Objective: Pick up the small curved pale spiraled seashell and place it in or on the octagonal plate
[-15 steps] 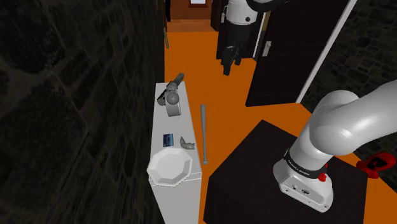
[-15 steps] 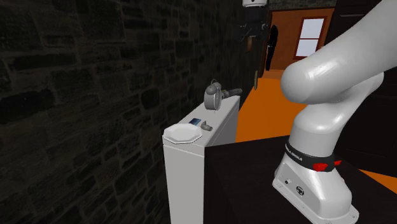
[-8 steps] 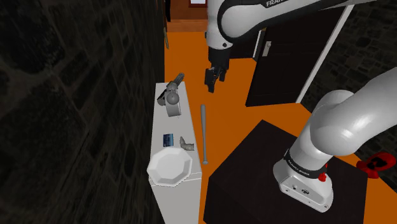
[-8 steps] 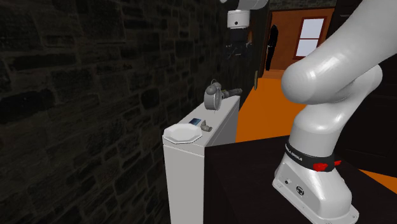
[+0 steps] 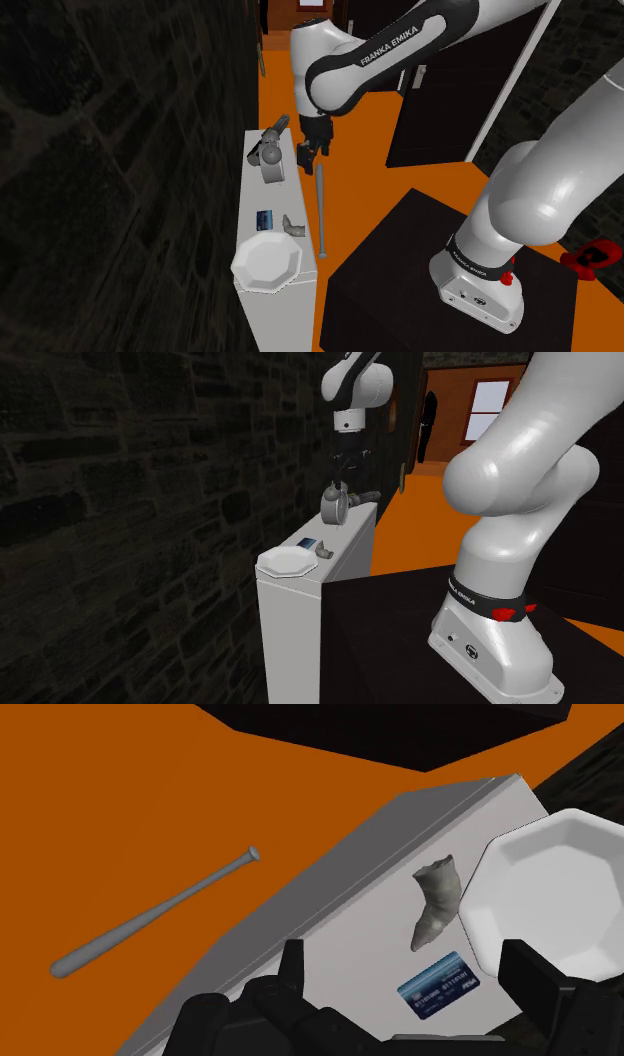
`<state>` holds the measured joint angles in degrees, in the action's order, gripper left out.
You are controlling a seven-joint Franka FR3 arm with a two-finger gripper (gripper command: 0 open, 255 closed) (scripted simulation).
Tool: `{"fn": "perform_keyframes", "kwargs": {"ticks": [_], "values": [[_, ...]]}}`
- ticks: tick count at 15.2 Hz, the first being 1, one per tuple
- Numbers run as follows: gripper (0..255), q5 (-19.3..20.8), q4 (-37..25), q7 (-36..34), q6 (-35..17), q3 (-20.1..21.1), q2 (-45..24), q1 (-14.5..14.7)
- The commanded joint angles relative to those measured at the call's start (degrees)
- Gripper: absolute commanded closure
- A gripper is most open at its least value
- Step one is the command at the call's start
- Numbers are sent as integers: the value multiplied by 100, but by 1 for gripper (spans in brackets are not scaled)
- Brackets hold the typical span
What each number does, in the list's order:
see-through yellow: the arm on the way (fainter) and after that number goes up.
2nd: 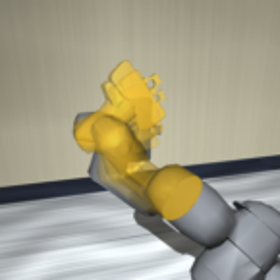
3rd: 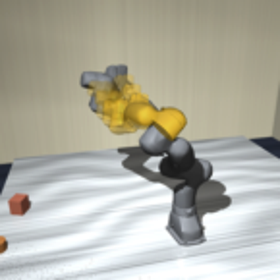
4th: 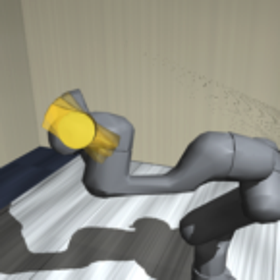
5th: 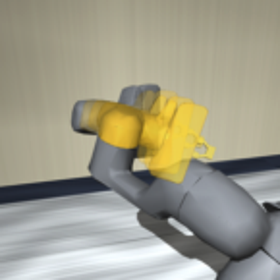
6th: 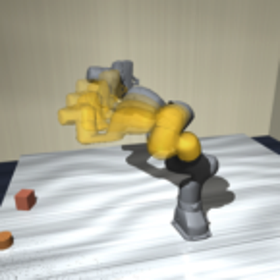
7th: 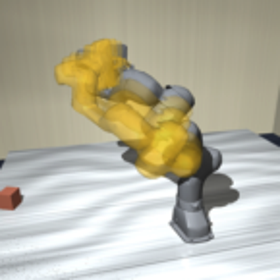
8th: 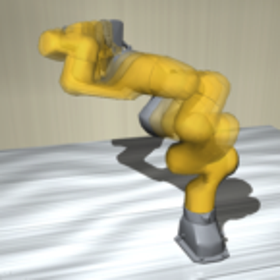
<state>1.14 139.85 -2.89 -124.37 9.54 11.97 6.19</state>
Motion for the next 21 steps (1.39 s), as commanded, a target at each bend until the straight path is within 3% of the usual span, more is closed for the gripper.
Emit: {"fn": "perform_keyframes", "kwargs": {"ticks": [1,13,21], "values": [[0,55,-35,-107,-311,88,-421,39],[0,762,-1177,-811,-1359,265,-3115,425],[0,971,-1144,-956,-1886,142,-3633,503]]}}
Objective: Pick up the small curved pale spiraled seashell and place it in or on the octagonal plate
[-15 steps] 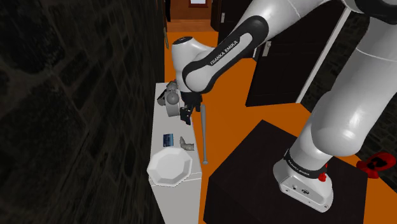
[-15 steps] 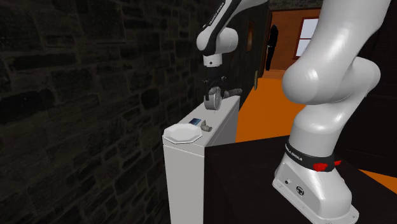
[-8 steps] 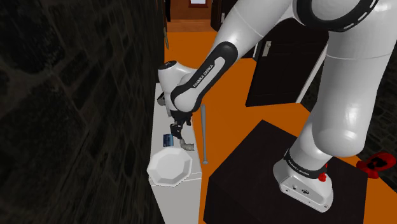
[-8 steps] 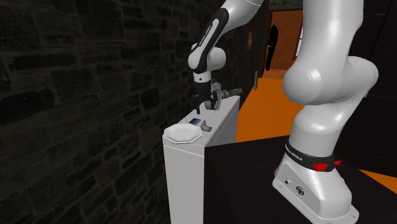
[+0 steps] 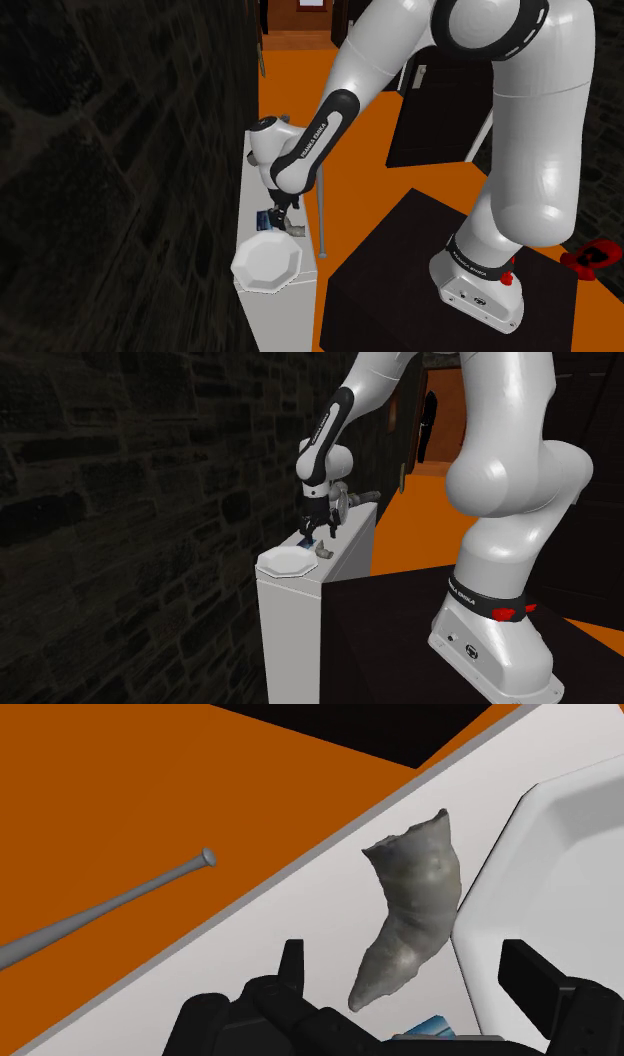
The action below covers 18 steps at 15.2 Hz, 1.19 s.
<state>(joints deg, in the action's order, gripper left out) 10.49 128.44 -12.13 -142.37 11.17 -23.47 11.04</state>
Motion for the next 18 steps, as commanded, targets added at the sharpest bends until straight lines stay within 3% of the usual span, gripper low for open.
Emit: {"fn": "perform_keyframes", "kwargs": {"ticks": [1,8,9,18], "values": [[0,35,-3,-32,-86,-20,-88,19],[0,34,-3,-32,-84,-21,-87,19],[255,34,-3,-32,-84,-21,-87,19],[255,30,-21,-38,-89,-8,-62,28]]}}
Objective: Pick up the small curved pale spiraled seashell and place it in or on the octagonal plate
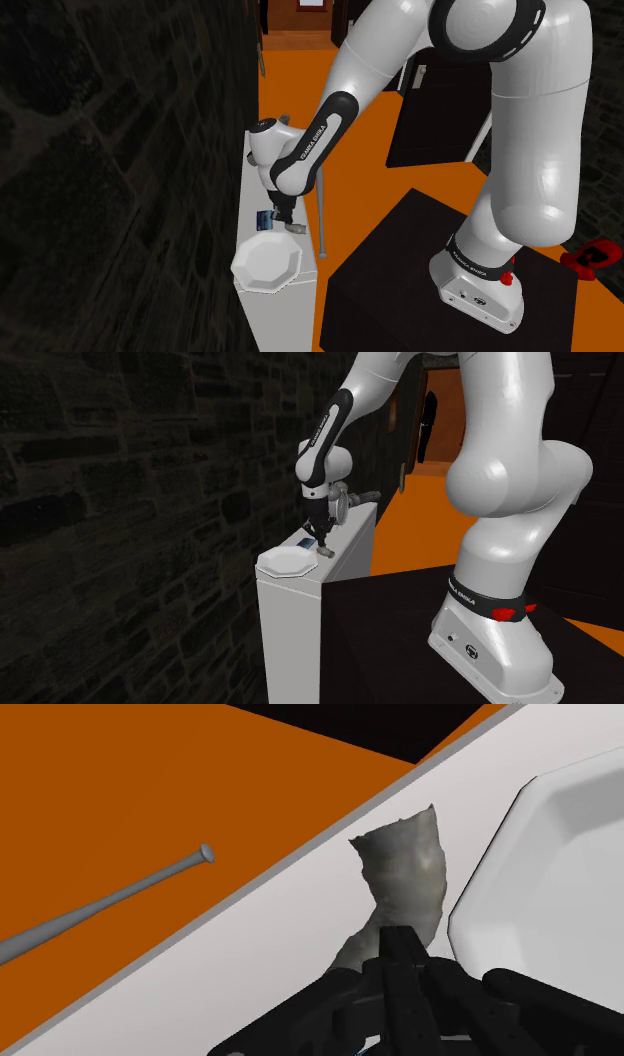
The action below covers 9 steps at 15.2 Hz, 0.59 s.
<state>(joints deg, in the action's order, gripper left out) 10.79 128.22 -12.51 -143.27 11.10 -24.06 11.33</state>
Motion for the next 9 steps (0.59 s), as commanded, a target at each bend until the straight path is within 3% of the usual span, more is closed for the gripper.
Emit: {"fn": "perform_keyframes", "kwargs": {"ticks": [1,4,9], "values": [[0,0,2,0,0,-1,-3,-1],[0,827,1362,428,-1275,-26,855,118],[0,1141,1272,194,-1604,-241,427,243]]}}
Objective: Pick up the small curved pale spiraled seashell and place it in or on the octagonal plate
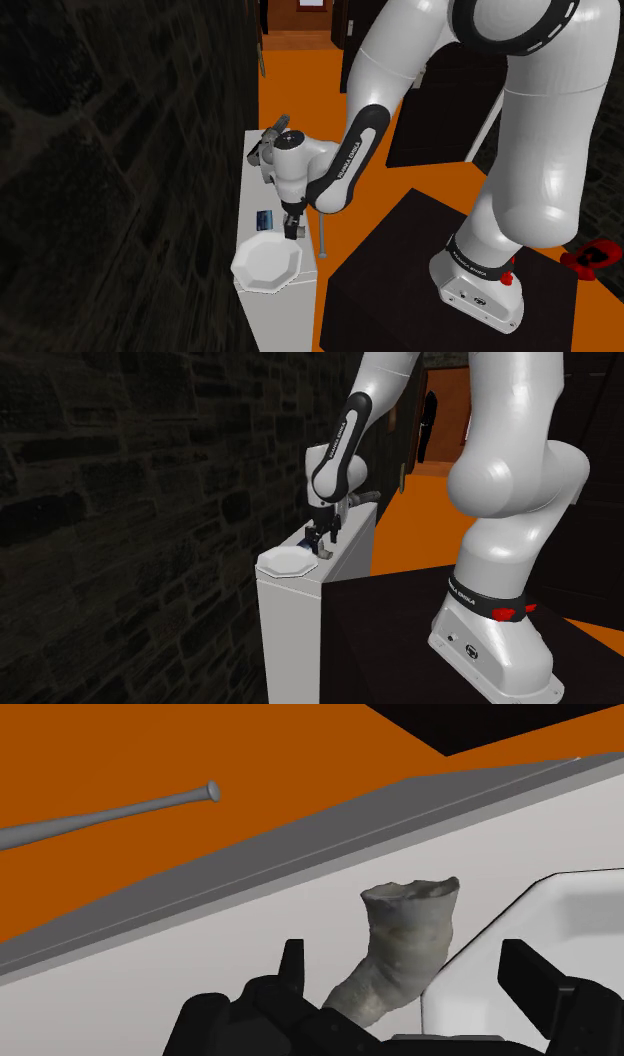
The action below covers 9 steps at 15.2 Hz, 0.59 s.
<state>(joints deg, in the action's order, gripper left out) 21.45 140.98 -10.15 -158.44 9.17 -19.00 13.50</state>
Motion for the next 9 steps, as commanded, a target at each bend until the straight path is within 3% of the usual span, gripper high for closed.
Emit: {"fn": "perform_keyframes", "kwargs": {"ticks": [1,9], "values": [[0,134,-26,-87,-150,-95,-166,55],[0,221,-63,-154,-251,-173,-304,106]]}}
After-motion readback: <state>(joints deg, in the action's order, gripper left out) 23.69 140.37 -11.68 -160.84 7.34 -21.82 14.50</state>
